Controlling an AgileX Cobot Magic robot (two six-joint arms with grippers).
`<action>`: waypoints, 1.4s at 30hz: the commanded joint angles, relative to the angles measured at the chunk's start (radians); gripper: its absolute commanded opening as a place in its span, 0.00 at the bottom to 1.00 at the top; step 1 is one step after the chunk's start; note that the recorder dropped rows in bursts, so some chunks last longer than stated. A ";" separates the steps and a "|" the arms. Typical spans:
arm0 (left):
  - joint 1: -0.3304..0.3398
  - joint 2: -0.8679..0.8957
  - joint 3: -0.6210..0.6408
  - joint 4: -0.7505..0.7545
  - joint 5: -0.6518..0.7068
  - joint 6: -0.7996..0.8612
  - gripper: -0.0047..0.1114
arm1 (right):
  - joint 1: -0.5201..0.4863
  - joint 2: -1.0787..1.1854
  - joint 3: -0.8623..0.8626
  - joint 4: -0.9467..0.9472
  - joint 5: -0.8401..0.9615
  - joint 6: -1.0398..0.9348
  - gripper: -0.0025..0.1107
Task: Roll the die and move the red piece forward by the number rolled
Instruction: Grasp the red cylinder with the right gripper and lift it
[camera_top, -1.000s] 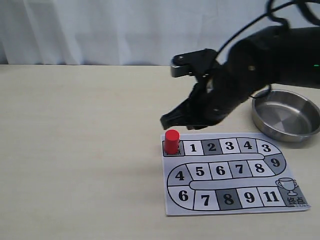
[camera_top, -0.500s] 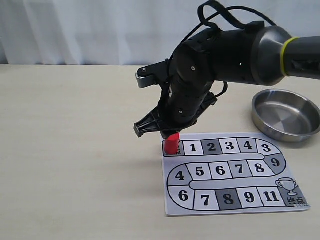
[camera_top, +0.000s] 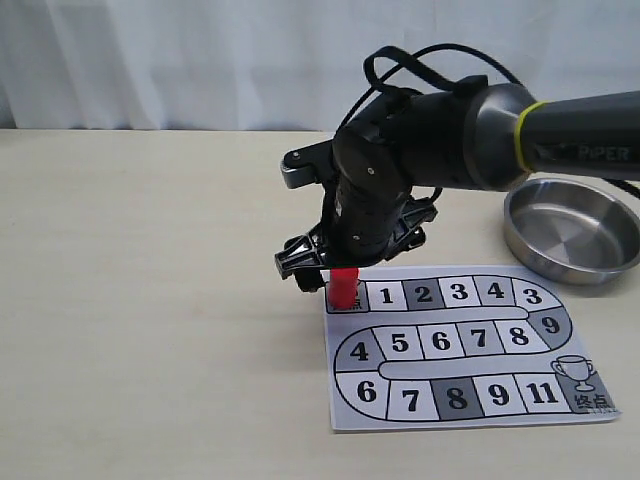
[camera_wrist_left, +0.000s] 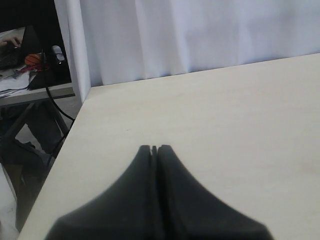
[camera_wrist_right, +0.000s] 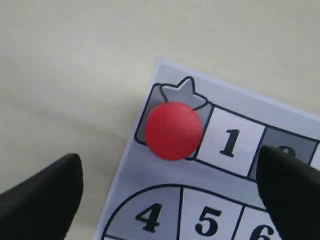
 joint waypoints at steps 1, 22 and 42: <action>-0.009 -0.001 0.001 0.001 -0.001 -0.006 0.04 | -0.001 0.040 -0.003 -0.053 -0.079 0.069 0.79; -0.009 -0.001 0.001 0.001 -0.001 -0.006 0.04 | 0.001 0.005 -0.003 -0.033 -0.117 0.064 0.06; -0.009 -0.001 0.001 0.001 -0.001 -0.006 0.04 | -0.113 -0.072 0.194 -0.069 -0.194 0.088 0.06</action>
